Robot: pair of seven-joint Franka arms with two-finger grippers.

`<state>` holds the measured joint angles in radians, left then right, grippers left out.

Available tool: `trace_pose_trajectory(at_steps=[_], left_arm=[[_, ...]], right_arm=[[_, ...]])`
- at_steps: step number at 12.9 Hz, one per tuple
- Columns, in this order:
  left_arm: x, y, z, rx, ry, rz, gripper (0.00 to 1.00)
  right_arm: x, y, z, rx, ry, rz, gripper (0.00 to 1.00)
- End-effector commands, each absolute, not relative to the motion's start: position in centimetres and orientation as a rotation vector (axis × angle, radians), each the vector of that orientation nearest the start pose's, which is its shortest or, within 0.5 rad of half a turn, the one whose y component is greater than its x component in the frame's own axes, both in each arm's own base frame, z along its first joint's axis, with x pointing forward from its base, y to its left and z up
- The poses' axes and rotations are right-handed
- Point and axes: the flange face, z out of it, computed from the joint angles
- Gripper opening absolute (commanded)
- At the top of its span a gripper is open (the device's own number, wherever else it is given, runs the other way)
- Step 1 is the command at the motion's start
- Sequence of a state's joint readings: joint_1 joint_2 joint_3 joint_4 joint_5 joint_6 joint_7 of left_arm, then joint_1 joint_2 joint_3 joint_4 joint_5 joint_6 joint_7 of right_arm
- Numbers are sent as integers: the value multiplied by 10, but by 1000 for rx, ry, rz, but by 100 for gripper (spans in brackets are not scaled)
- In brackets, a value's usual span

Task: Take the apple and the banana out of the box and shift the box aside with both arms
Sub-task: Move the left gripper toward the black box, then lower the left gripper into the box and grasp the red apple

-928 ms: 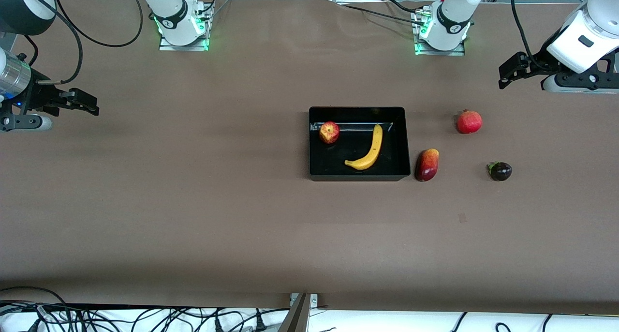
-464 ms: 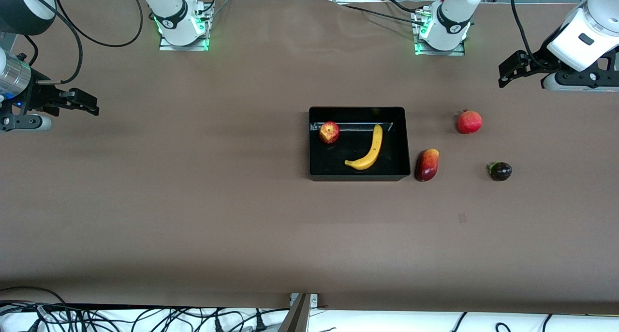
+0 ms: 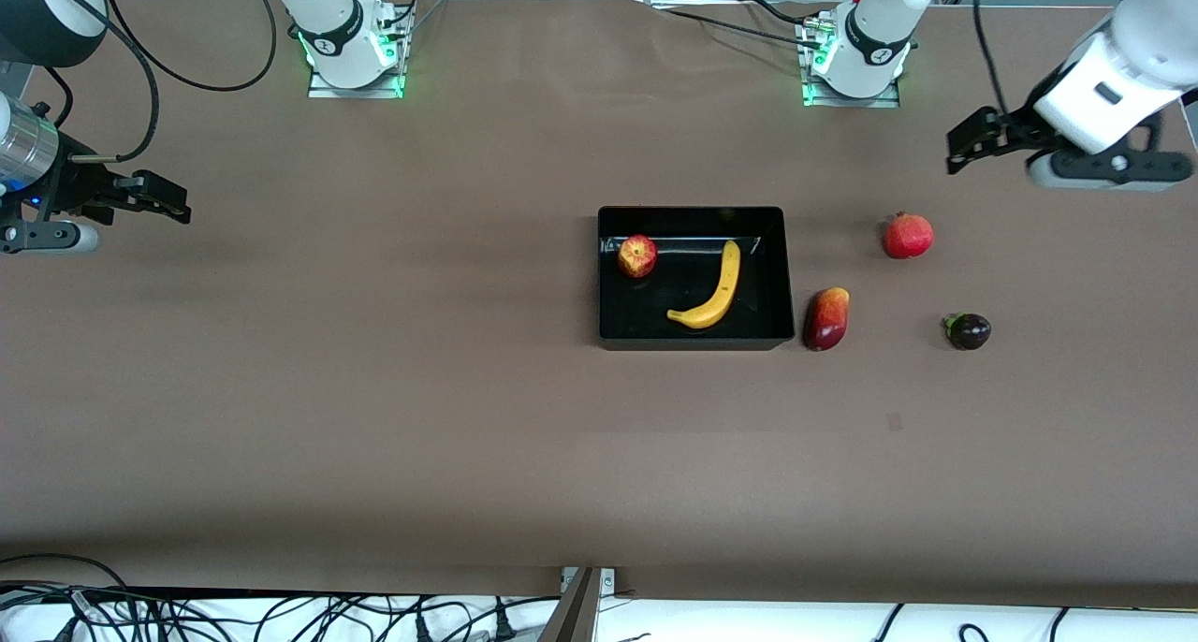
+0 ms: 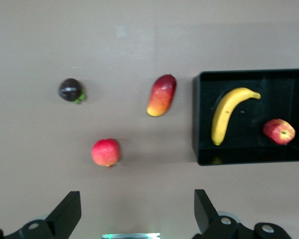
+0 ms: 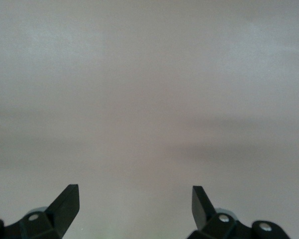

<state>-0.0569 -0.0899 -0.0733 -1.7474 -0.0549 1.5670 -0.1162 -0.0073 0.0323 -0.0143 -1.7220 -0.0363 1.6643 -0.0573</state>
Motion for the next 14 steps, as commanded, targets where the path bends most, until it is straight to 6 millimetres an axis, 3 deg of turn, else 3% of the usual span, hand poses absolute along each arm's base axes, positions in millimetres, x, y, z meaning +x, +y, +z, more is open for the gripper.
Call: trace_pose_trajectory(at_steps=[1, 2, 4, 7, 11, 14], left_arm=[[529, -118, 567, -3206, 22, 233, 100], [532, -134, 558, -3228, 11, 252, 100], [531, -191, 535, -3253, -30, 232, 100], [522, -288, 469, -3237, -145, 237, 100], [510, -359, 380, -3283, -39, 220, 100], [490, -386, 305, -3305, -5, 205, 100]], right_arm=[[565, -16, 548, -3155, -60, 139, 100], [565, -16, 548, -3153, -57, 141, 100], [565, -16, 548, -3154, -57, 144, 100], [564, -16, 546, -3152, -52, 156, 100], [559, -23, 547, -3149, -34, 192, 100], [557, -22, 549, -3147, -39, 194, 100]])
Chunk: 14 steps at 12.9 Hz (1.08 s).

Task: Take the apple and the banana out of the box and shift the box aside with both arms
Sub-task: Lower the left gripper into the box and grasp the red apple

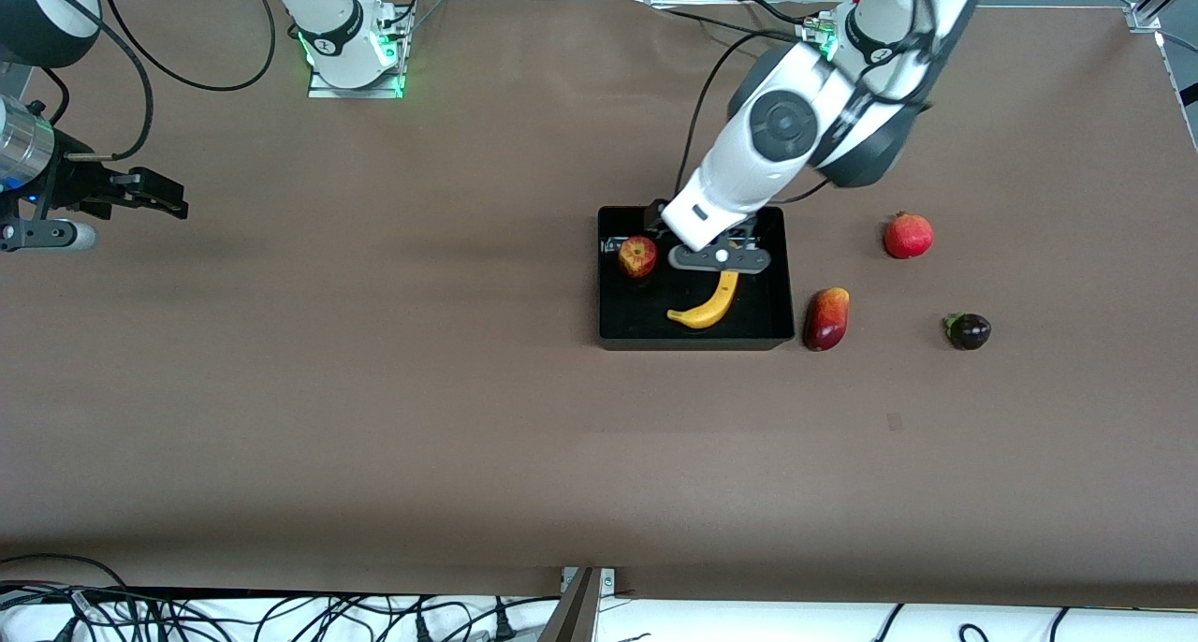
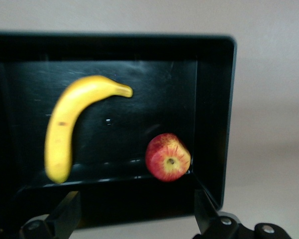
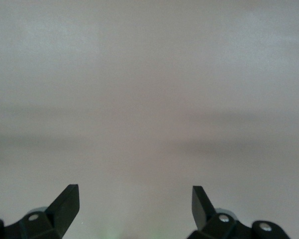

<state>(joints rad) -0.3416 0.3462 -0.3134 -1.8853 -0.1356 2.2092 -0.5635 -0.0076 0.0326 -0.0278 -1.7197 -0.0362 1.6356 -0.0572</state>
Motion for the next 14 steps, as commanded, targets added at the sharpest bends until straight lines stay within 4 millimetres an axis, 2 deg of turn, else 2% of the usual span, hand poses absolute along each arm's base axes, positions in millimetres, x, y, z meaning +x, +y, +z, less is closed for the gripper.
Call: trace_pose_trajectory(at_steps=[1, 6, 12, 14], left_arm=[[482, -395, 289, -3299, 21, 232, 100], [468, -424, 247, -3328, 68, 209, 100], [468, -425, 200, -3304, 106, 166, 100], [468, -426, 195, -3302, 107, 165, 100]], right_arm=[[557, -22, 549, -3146, -41, 202, 100], [555, -15, 550, -3145, -53, 218, 100], [555, -21, 546, -3141, -53, 233, 100], [555, -21, 547, -3142, -53, 228, 100]])
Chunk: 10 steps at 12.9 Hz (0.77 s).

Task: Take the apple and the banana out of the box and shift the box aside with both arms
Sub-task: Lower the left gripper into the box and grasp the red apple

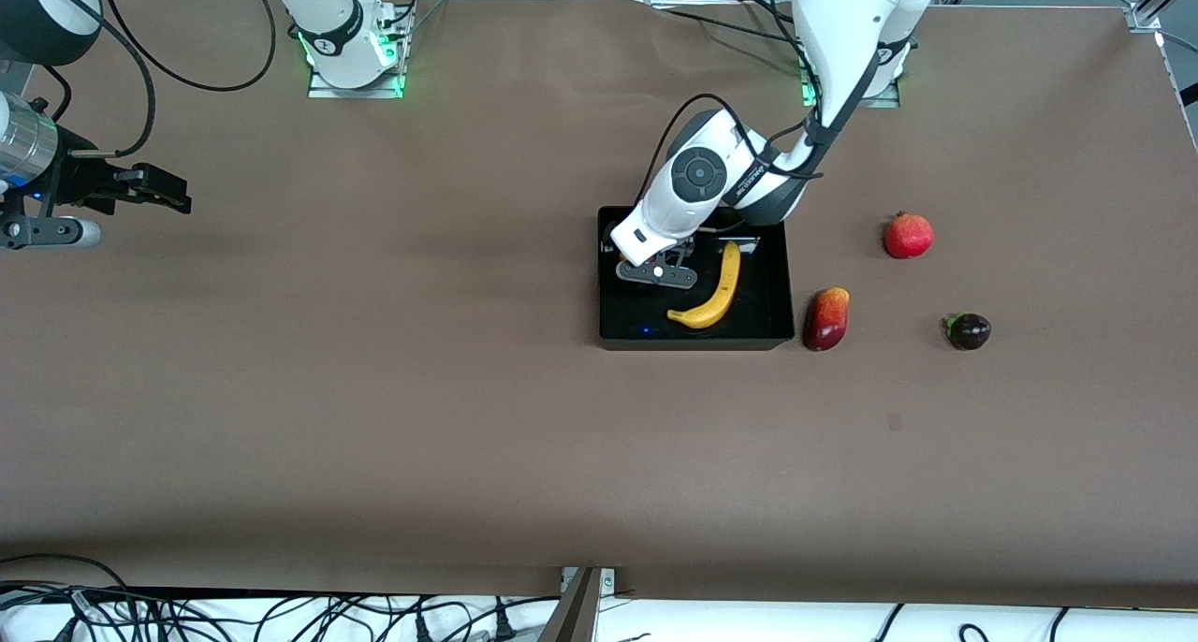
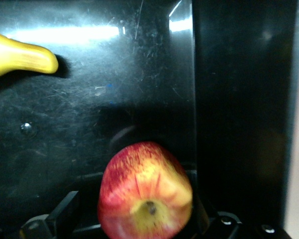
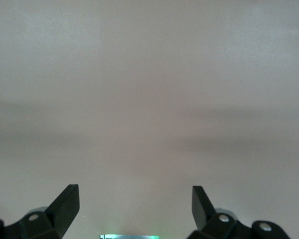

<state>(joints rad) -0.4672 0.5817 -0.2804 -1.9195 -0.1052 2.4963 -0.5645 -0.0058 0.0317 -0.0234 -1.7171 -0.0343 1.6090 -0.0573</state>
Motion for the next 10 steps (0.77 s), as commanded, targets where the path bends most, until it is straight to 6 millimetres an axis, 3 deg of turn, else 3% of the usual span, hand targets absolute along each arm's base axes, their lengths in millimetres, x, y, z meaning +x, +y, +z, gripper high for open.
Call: trace_pose_trajectory(at_steps=[1, 3, 4, 6, 8, 10], left_arm=[[469, -425, 195, -3302, 105, 161, 100], [469, -426, 198, -3303, 133, 154, 17], [470, -426, 199, -3304, 134, 152, 0], [473, -425, 214, -3309, 134, 126, 0], [483, -417, 247, -3316, 118, 81, 0], [499, -389, 288, -3298, 114, 81, 0]], right_arm=[[555, -21, 546, -3141, -53, 233, 100], [556, -21, 544, -3141, -53, 230, 100], [558, -21, 543, -3144, -53, 223, 100], [558, -22, 543, -3142, -51, 223, 100], [559, -22, 542, -3144, -51, 226, 100], [560, -20, 543, -3145, -56, 211, 100]])
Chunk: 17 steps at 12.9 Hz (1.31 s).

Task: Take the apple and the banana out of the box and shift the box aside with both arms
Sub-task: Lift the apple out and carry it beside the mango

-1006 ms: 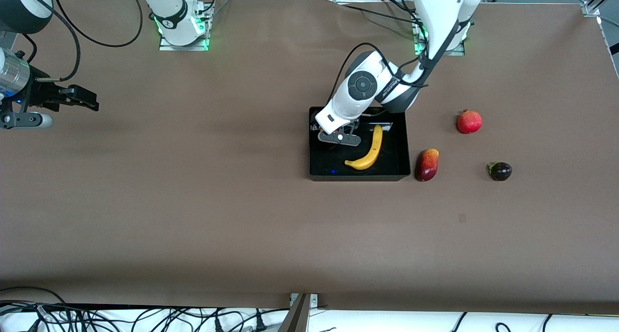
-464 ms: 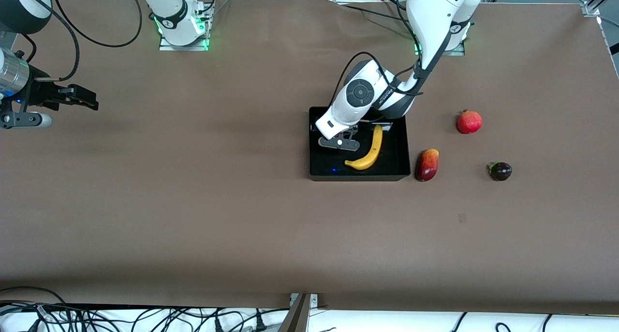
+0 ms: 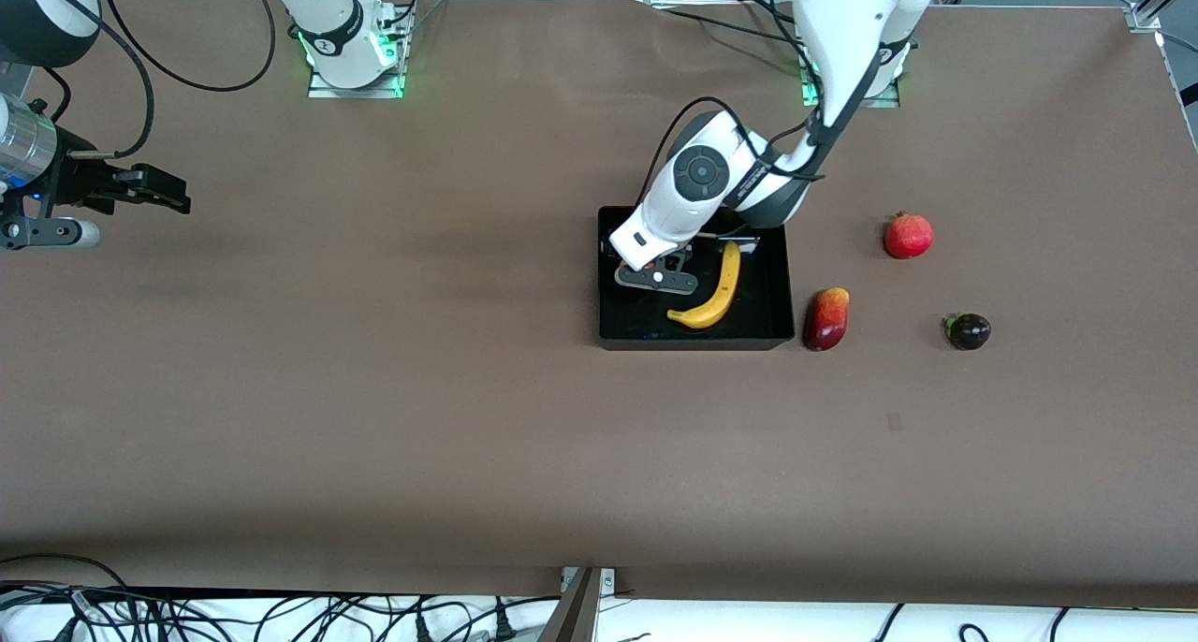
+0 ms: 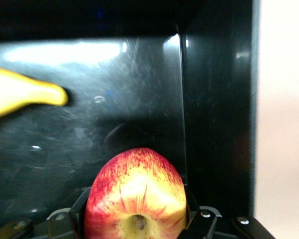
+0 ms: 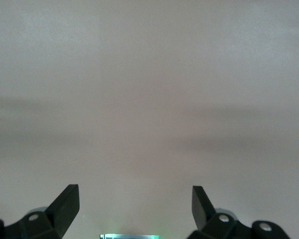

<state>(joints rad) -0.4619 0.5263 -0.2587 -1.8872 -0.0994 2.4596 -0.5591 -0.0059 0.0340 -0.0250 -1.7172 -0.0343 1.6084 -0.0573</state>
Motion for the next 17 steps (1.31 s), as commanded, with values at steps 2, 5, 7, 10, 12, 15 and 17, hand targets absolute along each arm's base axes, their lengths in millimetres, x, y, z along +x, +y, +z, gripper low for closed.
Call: trace_pose_trajectory(at_steps=[2, 5, 7, 10, 12, 15, 17], left_arm=[[518, -347, 332, -3275, 170, 83, 0], [540, -258, 380, -3235, 279, 148, 0], [545, -191, 376, -3210, 389, 212, 0], [543, -107, 337, -3194, 485, 287, 0], [532, -67, 303, -3133, 555, 279, 0], [521, -36, 252, -3103, 590, 252, 0], [515, -34, 228, -3113, 584, 248, 0]], right_arm=[[560, -20, 543, -3144, -53, 211, 100], [559, -20, 542, -3143, -53, 216, 100], [559, -20, 542, -3145, -51, 216, 100], [558, -19, 543, -3143, -51, 221, 100], [559, -19, 542, -3143, -48, 221, 100], [559, -19, 542, -3143, -48, 225, 100], [559, -20, 542, -3145, -49, 219, 100]])
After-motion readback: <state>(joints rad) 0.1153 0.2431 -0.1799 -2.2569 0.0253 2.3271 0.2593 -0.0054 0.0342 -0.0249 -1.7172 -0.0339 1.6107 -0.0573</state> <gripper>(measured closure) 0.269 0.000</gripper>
